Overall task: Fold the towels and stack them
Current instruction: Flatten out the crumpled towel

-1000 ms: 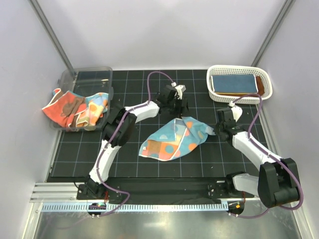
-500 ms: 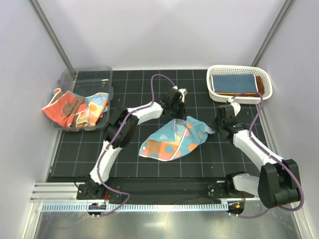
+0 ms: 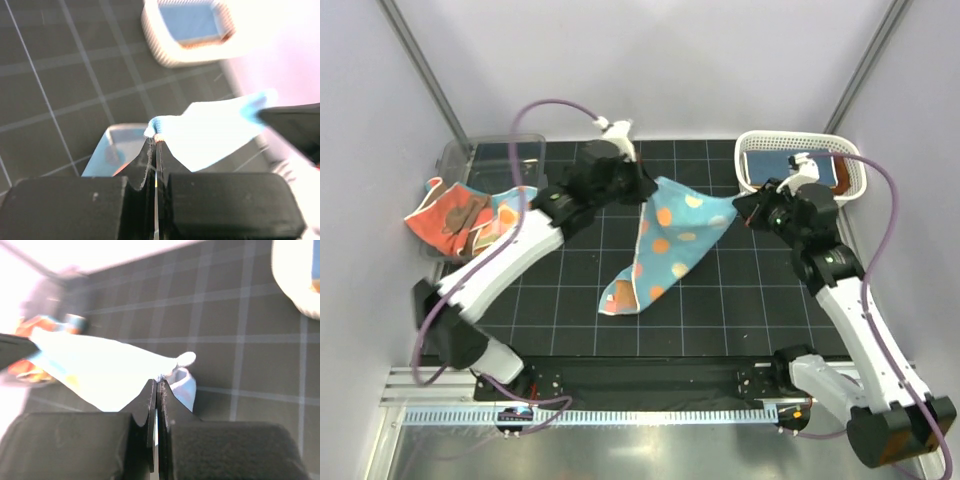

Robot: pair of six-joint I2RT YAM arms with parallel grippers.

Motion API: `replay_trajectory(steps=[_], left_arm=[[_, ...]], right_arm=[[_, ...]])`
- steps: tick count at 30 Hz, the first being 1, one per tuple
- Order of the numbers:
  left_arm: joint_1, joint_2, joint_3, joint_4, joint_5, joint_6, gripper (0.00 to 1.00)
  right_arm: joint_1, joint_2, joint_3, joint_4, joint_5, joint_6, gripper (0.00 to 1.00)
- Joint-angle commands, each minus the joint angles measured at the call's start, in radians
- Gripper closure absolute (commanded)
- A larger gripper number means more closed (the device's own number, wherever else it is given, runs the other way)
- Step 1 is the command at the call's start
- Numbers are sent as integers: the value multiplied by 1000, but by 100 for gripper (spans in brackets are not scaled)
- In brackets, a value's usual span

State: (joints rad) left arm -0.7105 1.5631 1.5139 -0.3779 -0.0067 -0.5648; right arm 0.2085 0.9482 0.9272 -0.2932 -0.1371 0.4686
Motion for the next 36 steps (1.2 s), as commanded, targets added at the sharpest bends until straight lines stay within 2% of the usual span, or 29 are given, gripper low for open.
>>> replay_trajectory(steps=[1, 5, 8, 13, 16, 20, 23, 25, 27, 29, 30, 31, 33, 34, 36], left_arm=[[-21, -176, -30, -24, -72, -10, 100], [-113, -389, -110, -23, -84, -70, 100], [-219, -478, -156, 16, -127, -102, 100], [-374, -505, -153, 86, -184, -110, 100], [-428, -486, -94, 76, -281, -74, 100], [-471, -474, -51, 47, -421, -53, 100], [-471, -463, -37, -10, -616, -17, 100], [-469, -448, -32, -21, -764, 26, 100], [-423, -427, -37, -9, -832, 104, 100], [-332, -376, -29, -27, -800, 115, 100], [-278, -355, -26, -56, -752, 76, 100], [-139, -336, -26, -59, -613, 54, 100], [-23, -266, -52, -2, -476, 23, 100], [41, -233, -60, 28, -413, 35, 100], [97, -128, -46, 115, -354, 68, 100]], right_arm=[[9, -115, 105, 45, -159, -36, 99], [11, -271, 122, 86, -217, 65, 99], [12, -373, 117, 138, -242, 166, 99], [12, -413, 127, 253, -263, 323, 99], [12, -411, 185, 255, -227, 354, 99], [12, -382, 274, 149, -156, 283, 99], [11, -361, 230, 74, -30, 220, 99], [11, -322, 188, 86, 34, 167, 99], [12, -261, 119, 121, 60, 150, 99], [12, -198, 49, 237, 45, 145, 99], [12, -162, 30, 279, 33, 150, 99], [12, -72, 15, 386, 4, 160, 99], [14, 28, -13, 478, -1, 163, 99], [15, 152, -13, 562, -2, 162, 99], [14, 287, 16, 647, -15, 160, 99]])
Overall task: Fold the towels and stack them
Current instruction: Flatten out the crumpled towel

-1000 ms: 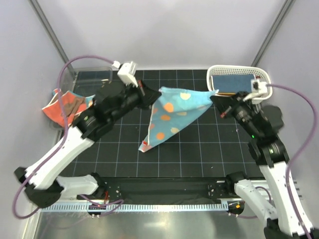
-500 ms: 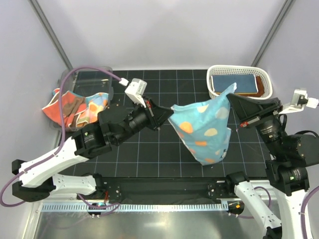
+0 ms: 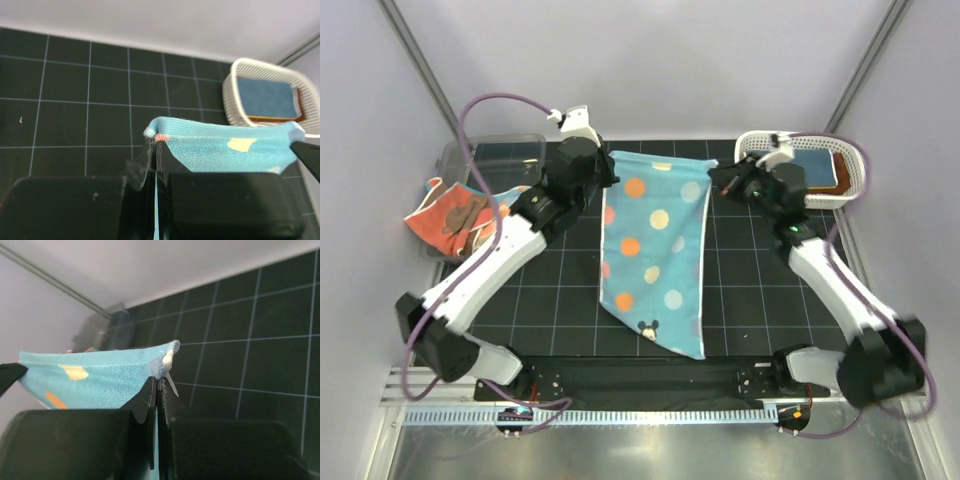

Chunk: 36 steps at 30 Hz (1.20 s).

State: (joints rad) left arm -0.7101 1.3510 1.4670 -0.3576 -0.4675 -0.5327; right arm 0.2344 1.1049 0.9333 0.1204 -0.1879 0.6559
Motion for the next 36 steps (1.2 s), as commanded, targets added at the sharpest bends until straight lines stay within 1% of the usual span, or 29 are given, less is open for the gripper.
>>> replay_trajectory(steps=[1, 2, 3, 4, 6, 7, 9, 10, 12, 13, 15, 16, 17, 18, 19, 20, 21, 22, 23, 25, 26, 27, 28, 29, 30, 31, 32, 33, 36], left_arm=[[150, 124, 16, 121, 180, 40, 100], [175, 164, 35, 147, 214, 45, 100], [194, 262, 88, 172, 246, 49, 100], [219, 310, 125, 192, 263, 56, 100], [277, 458, 214, 213, 326, 66, 100], [306, 509, 293, 233, 340, 76, 100], [331, 633, 370, 244, 374, 82, 100], [340, 667, 447, 244, 380, 83, 100], [365, 738, 501, 246, 430, 79, 100], [370, 744, 519, 244, 443, 79, 100], [373, 734, 503, 246, 464, 79, 100], [371, 690, 483, 249, 495, 79, 100], [371, 660, 419, 253, 501, 76, 100], [365, 628, 385, 261, 504, 73, 100], [362, 541, 339, 264, 510, 73, 100], [356, 498, 255, 272, 509, 71, 100], [339, 444, 203, 281, 507, 69, 100], [324, 397, 159, 281, 500, 74, 100], [307, 296, 72, 276, 489, 85, 100], [253, 197, -9, 249, 443, 88, 100], [236, 90, -54, 241, 431, 83, 100], [216, 42, -124, 227, 415, 62, 100], [183, -14, -160, 201, 397, 50, 100], [161, -62, -189, 191, 395, 37, 100], [138, -163, -245, 183, 394, 28, 100], [121, -208, -269, 168, 388, -1, 100], [79, -252, -292, 164, 389, -15, 100], [64, -348, -336, 161, 391, -33, 100], [34, -505, -407, 201, 437, -147, 100]], right_arm=[[-12, 256, 54, 319, 25, -25, 99], [-10, 329, 88, 352, -2, -25, 99], [-12, 387, 126, 370, -4, -27, 99], [-10, 500, 166, 393, -2, -30, 99], [-10, 596, 297, 404, 4, -42, 99], [-12, 690, 390, 398, 1, -48, 99], [-12, 771, 478, 384, -11, -70, 99], [-10, 803, 551, 377, -19, -71, 99], [-12, 881, 614, 346, -39, -88, 99], [-12, 895, 646, 341, -50, -90, 99], [-10, 885, 639, 337, -64, -105, 99], [-10, 865, 603, 337, -70, -110, 99], [-10, 840, 578, 334, -73, -116, 99], [-7, 778, 553, 312, -77, -124, 99], [-6, 739, 497, 292, -85, -133, 99], [-1, 698, 460, 276, -85, -142, 99], [11, 594, 417, 260, -88, -157, 99], [20, 546, 332, 248, -96, -170, 99], [32, 482, 293, 224, -94, -182, 99], [69, 310, 193, 125, -71, -214, 99], [83, 253, 158, 99, -73, -216, 99], [127, 198, 122, 50, -67, -216, 99], [158, 73, 66, 15, -47, -228, 99], [186, 18, 40, -13, -15, -234, 99], [219, -43, 16, -62, -7, -233, 99], [256, -139, -17, -83, -4, -225, 99], [275, -192, -31, -106, -4, -205, 99], [287, -235, -40, -152, -7, -197, 99], [310, -379, -79, -156, -13, -141, 99]])
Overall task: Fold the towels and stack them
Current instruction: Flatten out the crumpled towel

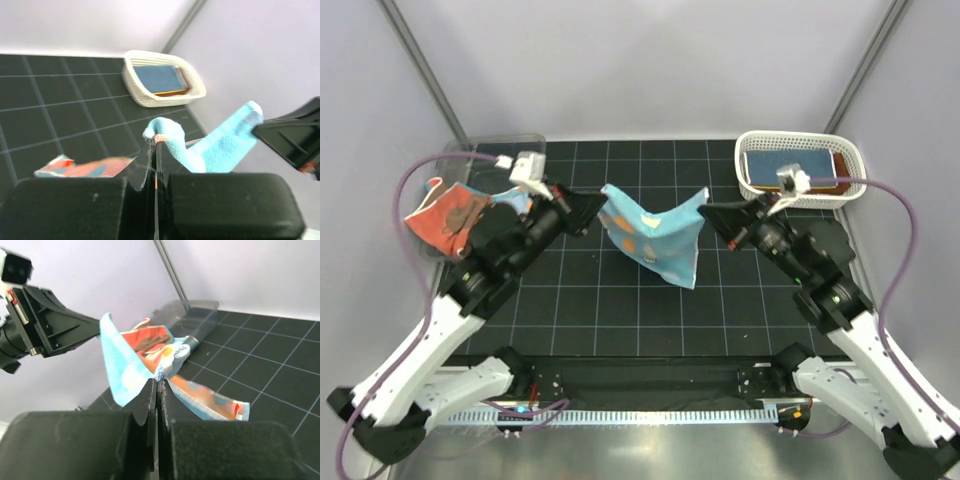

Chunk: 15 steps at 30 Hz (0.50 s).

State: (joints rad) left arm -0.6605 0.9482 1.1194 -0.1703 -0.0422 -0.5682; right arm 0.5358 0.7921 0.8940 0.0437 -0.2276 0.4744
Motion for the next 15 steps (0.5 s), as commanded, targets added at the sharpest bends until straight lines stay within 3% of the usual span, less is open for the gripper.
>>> replay_trajectory(steps=[1, 8, 15], left_arm=[[-17, -129, -75, 20, 16, -151, 100], [-36, -86, 48, 22, 73, -180, 100], [-39, 110, 287, -74, -134, -27, 100]], right_arm=[[10, -92, -49, -73, 30, 56, 99], [19, -67, 42, 56, 17, 167, 99], [20, 64, 213, 27, 290, 37, 99]])
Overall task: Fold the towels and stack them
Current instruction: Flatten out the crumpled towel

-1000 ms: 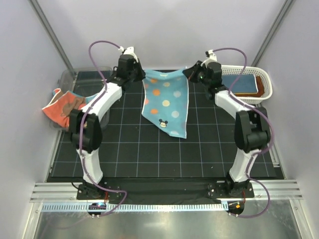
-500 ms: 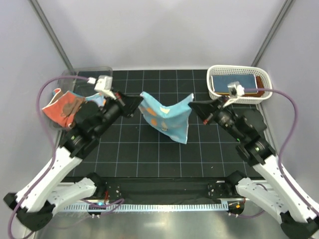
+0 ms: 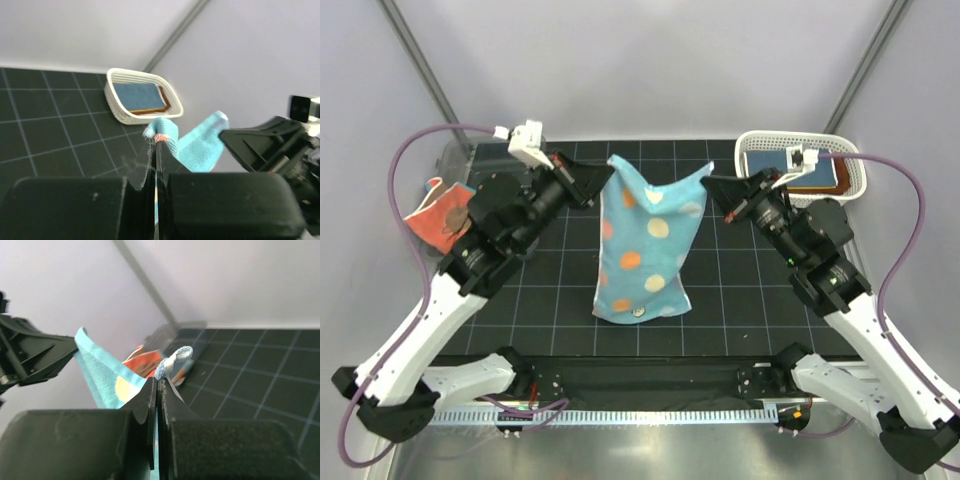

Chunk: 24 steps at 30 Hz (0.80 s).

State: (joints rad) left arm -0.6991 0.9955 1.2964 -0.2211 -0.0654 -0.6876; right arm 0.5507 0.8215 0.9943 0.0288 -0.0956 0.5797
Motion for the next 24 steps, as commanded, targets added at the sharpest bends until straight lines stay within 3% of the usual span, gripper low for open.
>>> replay_trajectory(steps=[1, 6, 11, 17, 18, 21, 24], left_arm=[[0, 95, 133, -21, -167, 114, 100], [39, 408, 305, -21, -290, 249, 100], [212, 646, 362, 90, -235, 232, 100], [357, 980, 509, 216, -59, 203, 100], [392, 1014, 515, 306, -7, 194, 100], [440, 1143, 564, 417, 82, 169, 100], [455, 1233, 642, 424, 191, 175, 100]], right_arm=[[5, 103, 138, 45, 184, -127, 99], [-6, 399, 254, 103, 254, -251, 99], [-118, 762, 343, 268, 232, -261, 99], [-271, 1117, 584, 383, -31, -173, 99], [-309, 1210, 656, 388, -73, -131, 99], [-362, 1342, 780, 385, -214, -68, 99], [-391, 1390, 800, 442, -289, -18, 99]])
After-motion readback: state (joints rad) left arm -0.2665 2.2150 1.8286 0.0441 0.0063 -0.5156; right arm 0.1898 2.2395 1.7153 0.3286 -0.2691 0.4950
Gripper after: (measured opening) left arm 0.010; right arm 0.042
